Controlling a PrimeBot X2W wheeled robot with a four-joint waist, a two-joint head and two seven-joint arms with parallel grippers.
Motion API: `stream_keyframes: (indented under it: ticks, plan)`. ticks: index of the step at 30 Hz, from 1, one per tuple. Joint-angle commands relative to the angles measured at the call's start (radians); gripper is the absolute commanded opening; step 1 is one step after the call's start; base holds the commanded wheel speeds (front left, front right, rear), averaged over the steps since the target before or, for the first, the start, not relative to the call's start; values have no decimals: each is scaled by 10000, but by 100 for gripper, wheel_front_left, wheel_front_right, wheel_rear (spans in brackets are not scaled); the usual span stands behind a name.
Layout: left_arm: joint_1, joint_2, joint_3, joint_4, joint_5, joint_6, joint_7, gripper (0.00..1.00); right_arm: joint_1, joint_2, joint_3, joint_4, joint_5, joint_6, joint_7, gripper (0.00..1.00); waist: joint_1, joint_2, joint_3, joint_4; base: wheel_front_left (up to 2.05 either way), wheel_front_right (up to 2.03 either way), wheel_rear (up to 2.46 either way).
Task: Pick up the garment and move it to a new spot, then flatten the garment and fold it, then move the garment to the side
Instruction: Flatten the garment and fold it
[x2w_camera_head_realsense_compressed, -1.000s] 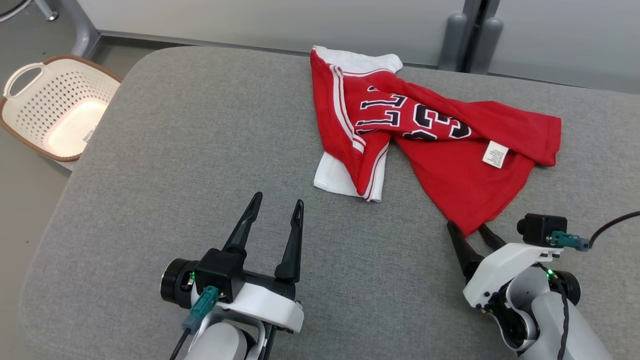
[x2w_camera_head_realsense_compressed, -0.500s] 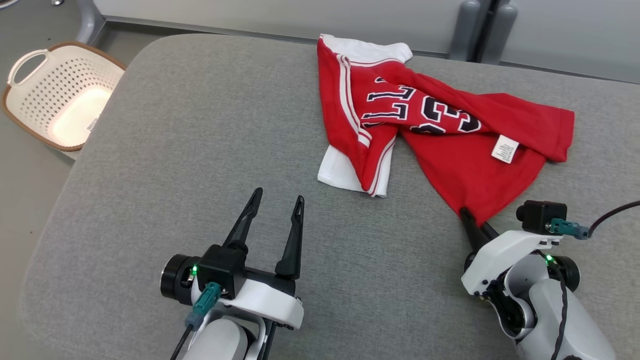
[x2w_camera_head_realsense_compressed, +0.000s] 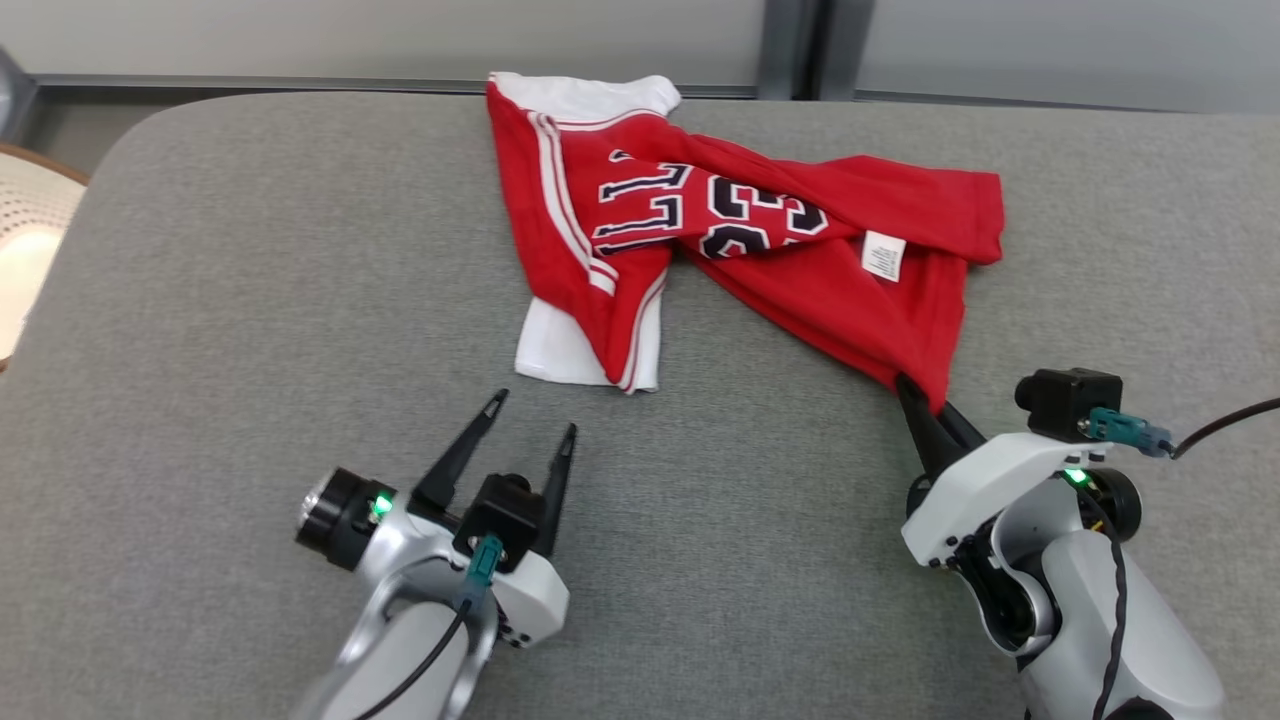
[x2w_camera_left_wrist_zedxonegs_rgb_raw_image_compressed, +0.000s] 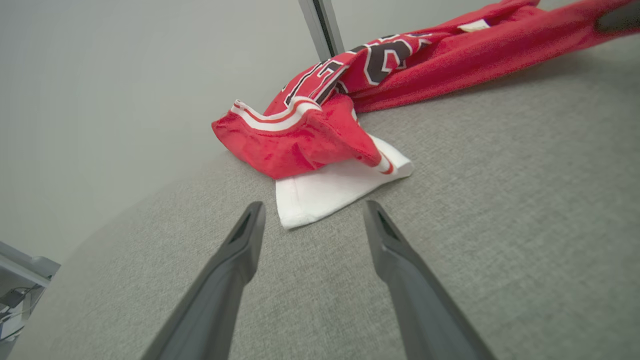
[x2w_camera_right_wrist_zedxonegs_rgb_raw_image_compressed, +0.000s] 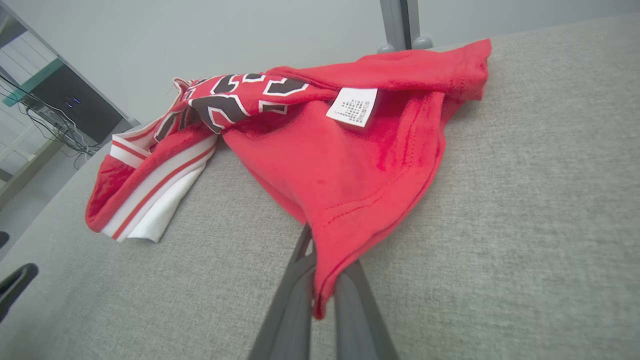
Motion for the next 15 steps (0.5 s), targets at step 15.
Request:
stream_keyframes:
  ticks: [15]
  plan:
    - [-3015,253,-1222,4374,1744,265,97,100,-198,11,356,-375,255,-1,-78,0,0,0,411,-805,0,0,0]
